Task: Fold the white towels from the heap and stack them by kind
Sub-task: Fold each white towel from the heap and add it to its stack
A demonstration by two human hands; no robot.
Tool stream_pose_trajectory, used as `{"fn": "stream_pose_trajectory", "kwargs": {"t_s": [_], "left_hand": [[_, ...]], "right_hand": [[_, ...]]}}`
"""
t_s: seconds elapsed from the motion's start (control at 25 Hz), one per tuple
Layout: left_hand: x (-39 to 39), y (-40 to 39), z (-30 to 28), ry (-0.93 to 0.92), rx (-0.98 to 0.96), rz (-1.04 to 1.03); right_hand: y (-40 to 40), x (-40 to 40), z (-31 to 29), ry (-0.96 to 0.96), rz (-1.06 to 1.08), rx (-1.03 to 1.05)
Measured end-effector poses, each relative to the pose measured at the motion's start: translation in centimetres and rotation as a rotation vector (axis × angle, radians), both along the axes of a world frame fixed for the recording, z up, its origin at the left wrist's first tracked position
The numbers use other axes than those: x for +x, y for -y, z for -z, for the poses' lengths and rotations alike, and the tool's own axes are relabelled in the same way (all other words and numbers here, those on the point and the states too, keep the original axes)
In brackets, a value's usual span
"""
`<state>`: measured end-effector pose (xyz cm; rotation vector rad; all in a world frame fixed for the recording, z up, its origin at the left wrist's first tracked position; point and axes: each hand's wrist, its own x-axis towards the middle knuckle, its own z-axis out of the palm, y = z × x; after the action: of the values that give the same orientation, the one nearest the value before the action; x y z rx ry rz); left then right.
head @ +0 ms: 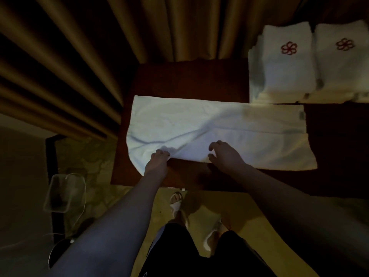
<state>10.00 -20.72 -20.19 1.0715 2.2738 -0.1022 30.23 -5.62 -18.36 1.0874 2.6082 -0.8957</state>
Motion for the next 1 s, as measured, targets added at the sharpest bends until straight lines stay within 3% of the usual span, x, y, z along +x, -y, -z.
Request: {"fn": "stream_pose_trajectory", "kwargs": {"t_s": [0.12,0.28,0.52,0.72,0.88,1.0], "left_hand": [[-2.8,1.5,-0.1,-0.106,0.006,0.029],[-6.3,3.2,0.9,-0.188,-0.038,0.095],[-10.2,4.9,3.2,-0.005,0.004,0.267],[-12.1,5.1,3.1,-0.045,0.124,0.409],[-15.0,4.8,2.3,0.165,0.319,0.189],[-17.1,3.9,0.4,0.272,0.344,-0.085]], "right_hand": [[1.4,-4.8,0.0,0.031,-0.102,-0.002],[2.9,-10.0,0.9,0.002,-0.075,0.031],[4.0,-14.3,3.3,0.079,-0.214,0.041],[4.0,-15.1,4.8,0.075,-0.182,0.087],[3.7,-16.2,4.3,0.065,-0.077,0.125],[3.4,-16.2,2.4,-0.024,0.033,0.188]]}}
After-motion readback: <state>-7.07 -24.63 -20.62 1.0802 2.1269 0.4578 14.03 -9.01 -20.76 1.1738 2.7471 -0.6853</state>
